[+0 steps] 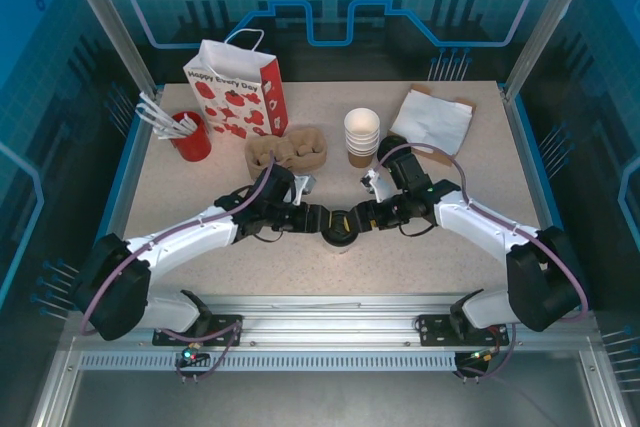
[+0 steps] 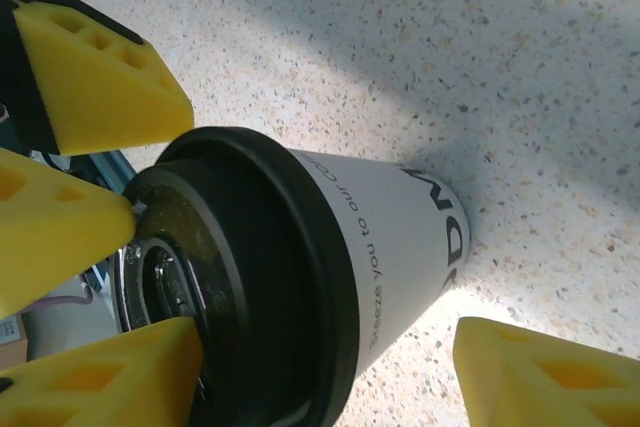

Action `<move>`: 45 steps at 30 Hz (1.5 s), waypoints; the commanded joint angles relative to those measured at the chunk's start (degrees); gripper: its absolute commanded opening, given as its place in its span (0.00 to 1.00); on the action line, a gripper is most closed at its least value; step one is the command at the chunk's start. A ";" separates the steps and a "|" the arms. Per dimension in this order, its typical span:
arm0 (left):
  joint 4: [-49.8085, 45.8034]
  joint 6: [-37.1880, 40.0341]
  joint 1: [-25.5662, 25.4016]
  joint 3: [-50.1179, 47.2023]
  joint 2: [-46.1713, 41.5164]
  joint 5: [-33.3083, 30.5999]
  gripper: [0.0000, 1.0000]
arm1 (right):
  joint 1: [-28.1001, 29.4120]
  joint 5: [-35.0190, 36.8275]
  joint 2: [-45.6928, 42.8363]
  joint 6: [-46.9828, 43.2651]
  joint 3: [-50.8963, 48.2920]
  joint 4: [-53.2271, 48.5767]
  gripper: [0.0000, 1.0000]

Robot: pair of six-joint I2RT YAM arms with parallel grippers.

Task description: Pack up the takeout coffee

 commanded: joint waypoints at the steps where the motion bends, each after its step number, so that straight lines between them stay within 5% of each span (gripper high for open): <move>1: 1.58 -0.81 0.55 -1.93 1.46 1.06 0.53 | 0.63 -0.63 1.03 -0.52 -1.78 1.24 0.67; 27: 5.19 -1.77 0.89 -9.38 2.70 -2.06 0.50 | -2.00 -7.61 1.87 2.24 -8.38 13.90 0.51; 45: 1.19 -2.36 0.22 1.71 -2.88 -2.26 0.75 | -2.33 -5.49 -2.83 0.93 0.53 5.45 0.82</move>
